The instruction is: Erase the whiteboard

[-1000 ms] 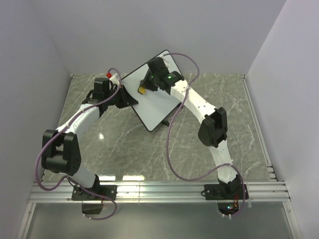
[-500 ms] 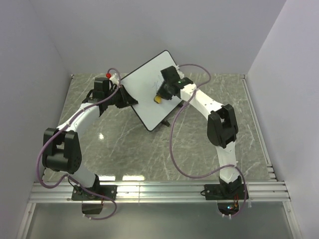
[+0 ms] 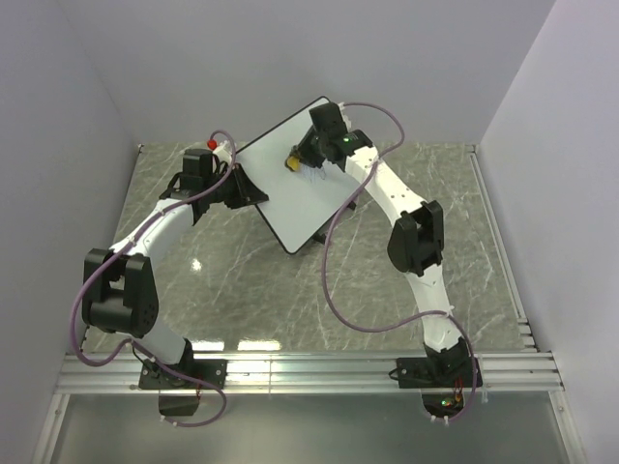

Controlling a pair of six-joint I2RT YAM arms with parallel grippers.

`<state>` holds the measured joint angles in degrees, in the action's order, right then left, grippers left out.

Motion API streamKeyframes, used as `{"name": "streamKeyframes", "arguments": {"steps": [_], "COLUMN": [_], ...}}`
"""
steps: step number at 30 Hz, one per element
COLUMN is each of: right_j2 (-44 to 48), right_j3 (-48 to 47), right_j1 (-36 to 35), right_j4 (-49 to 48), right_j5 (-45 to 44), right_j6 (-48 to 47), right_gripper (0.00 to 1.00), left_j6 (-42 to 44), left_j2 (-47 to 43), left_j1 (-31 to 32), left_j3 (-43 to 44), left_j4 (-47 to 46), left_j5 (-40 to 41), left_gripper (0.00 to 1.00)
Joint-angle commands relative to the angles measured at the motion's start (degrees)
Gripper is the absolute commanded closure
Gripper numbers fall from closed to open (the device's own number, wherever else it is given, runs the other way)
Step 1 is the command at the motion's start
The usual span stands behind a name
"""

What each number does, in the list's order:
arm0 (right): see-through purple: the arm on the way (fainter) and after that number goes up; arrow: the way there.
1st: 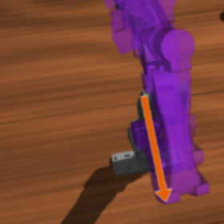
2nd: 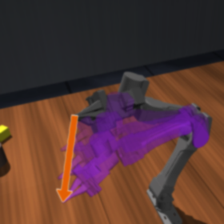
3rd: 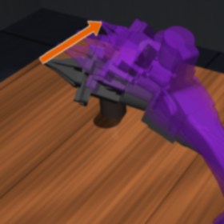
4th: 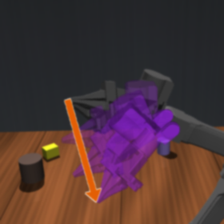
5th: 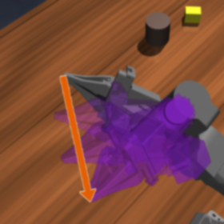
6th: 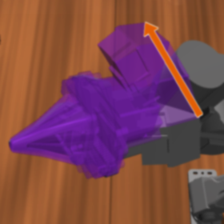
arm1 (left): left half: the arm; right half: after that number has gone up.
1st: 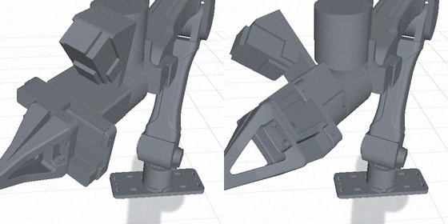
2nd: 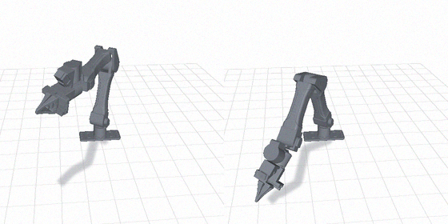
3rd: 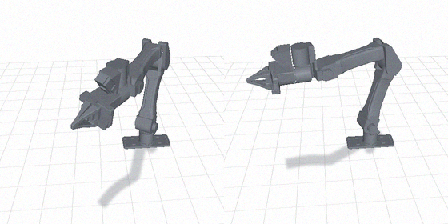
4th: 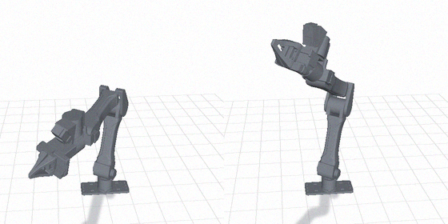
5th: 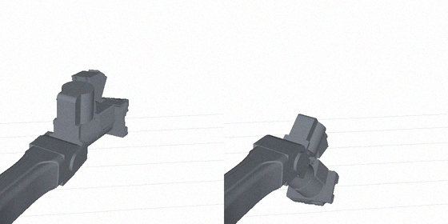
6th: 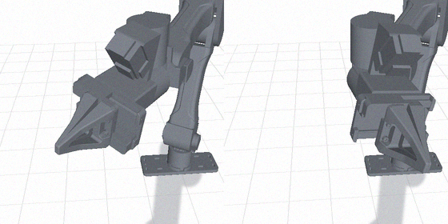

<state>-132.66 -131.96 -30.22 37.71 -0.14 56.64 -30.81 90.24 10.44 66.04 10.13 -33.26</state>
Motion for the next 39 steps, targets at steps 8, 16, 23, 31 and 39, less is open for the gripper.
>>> {"name": "streamKeyframes", "arguments": {"steps": [8, 16, 23, 31, 39], "right_j2": [1.08, 9.53, 3.12, -4.61, 0.02], "right_j3": [10.79, 31.76, 12.84, -3.99, 8.43], "right_j1": [-0.73, -0.1, -0.1, -0.37, -0.19], "right_j4": [1.57, -1.06, 0.87, -7.83, -7.57], "right_j5": [0.85, -1.62, -0.04, 4.1, 1.38], "right_j6": [1.2, -2.15, -0.75, 9.88, 6.47], "right_gripper": [1.0, 1.0, 1.0, 1.0, 1.0], "left_j6": [7.16, 6.29, 8.13, 7.78, 7.78], "left_j2": [-0.15, -1.02, -2.08, -3.84, -4.89], "left_j1": [3.89, 3.89, 4.77, 5.73, 5.91], "left_j3": [3.57, 3.31, 1.47, -1.44, -2.06], "left_j4": [10.08, 9.56, 11.57, 11.4, 11.93], "left_j5": [-0.67, -1.37, -0.85, -0.76, -0.14], "left_gripper": [1.0, 1.0, 1.0, 1.0, 1.0]}}
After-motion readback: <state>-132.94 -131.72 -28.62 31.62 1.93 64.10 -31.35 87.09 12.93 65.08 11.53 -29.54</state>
